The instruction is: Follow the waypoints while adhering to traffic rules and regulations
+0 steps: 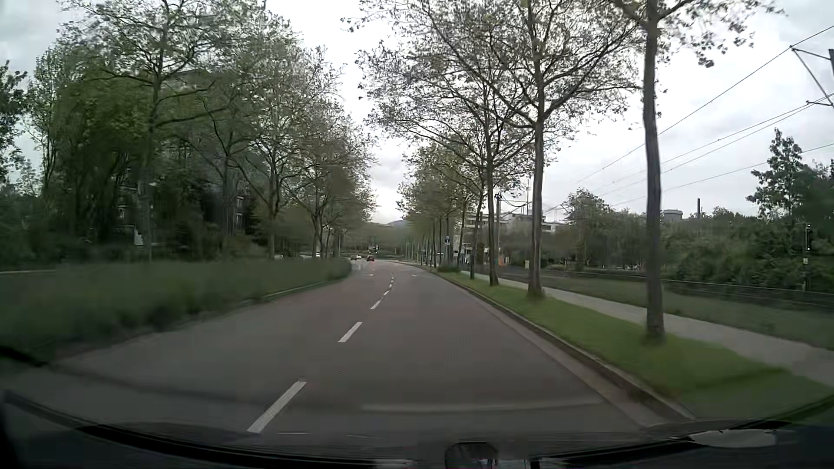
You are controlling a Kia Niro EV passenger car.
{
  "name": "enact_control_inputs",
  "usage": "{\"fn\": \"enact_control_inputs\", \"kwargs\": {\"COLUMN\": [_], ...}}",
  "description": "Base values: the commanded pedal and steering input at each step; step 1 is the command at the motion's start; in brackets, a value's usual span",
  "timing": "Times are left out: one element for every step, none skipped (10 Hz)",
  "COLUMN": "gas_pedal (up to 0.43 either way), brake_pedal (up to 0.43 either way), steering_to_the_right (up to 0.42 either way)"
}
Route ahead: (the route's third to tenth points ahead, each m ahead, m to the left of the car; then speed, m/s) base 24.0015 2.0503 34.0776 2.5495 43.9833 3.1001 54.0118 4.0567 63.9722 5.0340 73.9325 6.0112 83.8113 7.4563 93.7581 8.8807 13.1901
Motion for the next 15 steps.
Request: {"fn": "enact_control_inputs", "kwargs": {"gas_pedal": [0.059,0.059,0.059,0.059,0.059,0.059,0.059,0.059,0.059,0.059,0.059,0.059,0.059,0.059,0.059], "brake_pedal": [0.0,0.0,0.0,0.0,0.0,0.0,0.0,0.0,0.0,0.0,0.0,0.0,0.0,0.0,0.0], "steering_to_the_right": [-0.006,-0.006,-0.006,-0.006,-0.006,-0.006,-0.006,-0.006,-0.006,-0.006,-0.006,-0.006,-0.006,-0.006,-0.006]}}
